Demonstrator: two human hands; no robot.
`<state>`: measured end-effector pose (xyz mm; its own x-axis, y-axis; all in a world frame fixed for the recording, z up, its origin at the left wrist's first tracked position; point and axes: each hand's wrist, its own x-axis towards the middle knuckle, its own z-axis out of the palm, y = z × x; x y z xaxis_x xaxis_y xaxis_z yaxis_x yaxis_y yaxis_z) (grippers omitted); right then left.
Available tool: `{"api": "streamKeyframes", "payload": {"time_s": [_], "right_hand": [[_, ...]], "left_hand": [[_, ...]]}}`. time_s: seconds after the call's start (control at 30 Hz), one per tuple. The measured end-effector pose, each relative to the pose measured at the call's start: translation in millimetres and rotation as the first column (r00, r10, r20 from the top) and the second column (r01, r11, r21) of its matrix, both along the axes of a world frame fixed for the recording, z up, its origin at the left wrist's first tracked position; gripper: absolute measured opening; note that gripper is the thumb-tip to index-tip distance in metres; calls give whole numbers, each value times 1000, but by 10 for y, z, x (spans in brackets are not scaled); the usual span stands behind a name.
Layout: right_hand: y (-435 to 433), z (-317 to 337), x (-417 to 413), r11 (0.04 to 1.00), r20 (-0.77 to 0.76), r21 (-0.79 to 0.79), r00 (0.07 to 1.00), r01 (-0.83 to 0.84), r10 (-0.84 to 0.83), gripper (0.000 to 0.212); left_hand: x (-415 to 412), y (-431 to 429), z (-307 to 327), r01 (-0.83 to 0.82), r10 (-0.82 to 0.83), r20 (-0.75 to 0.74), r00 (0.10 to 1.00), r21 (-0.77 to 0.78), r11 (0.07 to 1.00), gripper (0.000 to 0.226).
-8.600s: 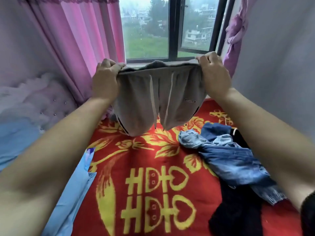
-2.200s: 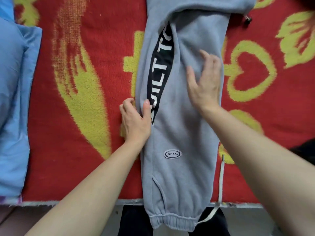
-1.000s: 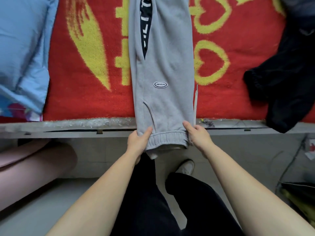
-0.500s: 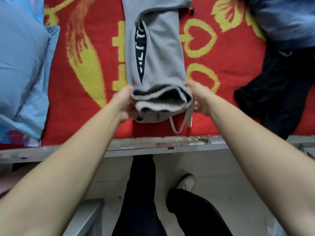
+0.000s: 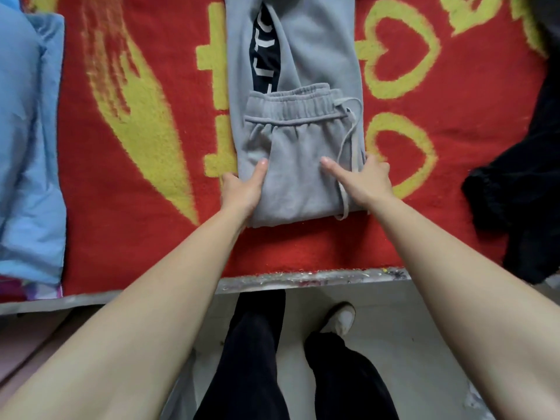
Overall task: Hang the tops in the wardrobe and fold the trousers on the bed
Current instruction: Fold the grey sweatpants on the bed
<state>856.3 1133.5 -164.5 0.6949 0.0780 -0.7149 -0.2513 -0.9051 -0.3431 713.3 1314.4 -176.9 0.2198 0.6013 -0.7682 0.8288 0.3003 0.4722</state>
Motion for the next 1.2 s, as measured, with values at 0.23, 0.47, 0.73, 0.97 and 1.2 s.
{"api": "streamKeyframes", "payload": {"time_s": [0.23, 0.47, 0.73, 0.97, 1.2], "right_hand": [[-128, -28, -234, 990, 144, -5, 980, -138, 138, 56], [-701, 159, -822, 986, -159, -69, 978, -151, 139, 61], [-628, 280, -648, 970, -232, 6, 943, -243, 238, 78], [300, 278, 523, 967, 18, 129, 975, 218, -222, 69], [987, 82, 1373, 549, -234, 390, 656, 739, -717, 21]], "left_hand": [[-151, -170, 52, 266, -237, -150, 960, 225, 937, 58], [-932, -696, 174, 282, -276, -217, 936, -6, 959, 53], [-890, -554, 278, 264, -275, -177, 945, -81, 961, 51], [243, 321, 419, 426, -440, -12, 898, 267, 864, 53], [1253, 566, 131, 634, -708, -146, 691, 594, 496, 64]]}}
